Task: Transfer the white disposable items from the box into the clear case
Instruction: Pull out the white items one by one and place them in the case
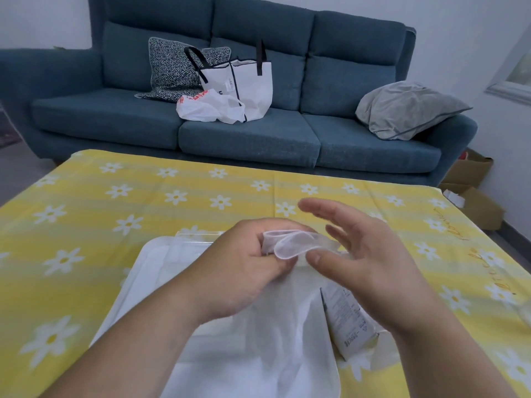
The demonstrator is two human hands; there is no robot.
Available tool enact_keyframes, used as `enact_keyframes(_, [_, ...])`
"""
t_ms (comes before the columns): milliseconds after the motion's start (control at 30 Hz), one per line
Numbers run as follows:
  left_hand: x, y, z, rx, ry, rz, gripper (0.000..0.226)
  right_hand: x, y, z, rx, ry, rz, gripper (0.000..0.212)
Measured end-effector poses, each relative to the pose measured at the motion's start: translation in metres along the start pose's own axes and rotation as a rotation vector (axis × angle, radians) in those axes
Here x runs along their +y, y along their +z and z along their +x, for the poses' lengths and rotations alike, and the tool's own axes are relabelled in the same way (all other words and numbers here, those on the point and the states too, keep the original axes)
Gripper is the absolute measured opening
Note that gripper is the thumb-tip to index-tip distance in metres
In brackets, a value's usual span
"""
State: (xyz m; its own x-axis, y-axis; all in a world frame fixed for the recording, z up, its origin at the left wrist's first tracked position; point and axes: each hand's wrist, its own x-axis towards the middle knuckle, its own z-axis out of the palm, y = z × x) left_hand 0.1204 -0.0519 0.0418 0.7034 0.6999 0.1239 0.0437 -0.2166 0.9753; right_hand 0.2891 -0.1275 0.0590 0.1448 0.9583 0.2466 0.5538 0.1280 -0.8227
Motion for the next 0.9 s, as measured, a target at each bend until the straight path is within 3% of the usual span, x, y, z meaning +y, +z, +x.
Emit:
enact_keyframes(67, [0.001, -0.005, -0.001, 0.02, 0.043, 0.011, 0.037, -0.005, 0.002, 0.001, -0.062, 0.002, 0.01, 0.053])
enact_keyframes(267, [-0.003, -0.02, -0.007, 0.076, 0.042, -0.103, 0.056, -0.022, 0.013, 0.006, -0.039, 0.05, 0.082, 0.015])
enact_keyframes(367, [-0.014, -0.028, -0.014, -0.042, -0.049, -0.18, 0.065, -0.032, 0.02, 0.008, -0.044, 0.049, 0.199, 0.008])
enact_keyframes(567, [-0.041, -0.037, -0.026, -0.197, -0.263, -0.312, 0.05, -0.049, 0.024, 0.011, 0.009, 0.068, 0.52, 0.01])
enact_keyframes(667, [-0.048, -0.057, -0.031, -0.132, -0.338, -0.441, 0.037, -0.047, 0.023, 0.015, 0.112, 0.144, 0.586, 0.017])
enact_keyframes(767, [-0.053, -0.088, -0.035, 0.014, -0.408, -0.515, 0.04, -0.031, 0.028, 0.022, 0.189, 0.321, 0.542, 0.021])
enact_keyframes(833, [-0.056, -0.104, -0.037, 0.1, -0.473, -0.493, 0.046, -0.016, 0.039, 0.025, 0.171, 0.458, 0.477, 0.014])
enact_keyframes(900, [-0.058, -0.112, -0.038, 0.156, -0.555, -0.392, 0.037, 0.001, 0.052, 0.025, 0.118, 0.556, 0.376, 0.009])
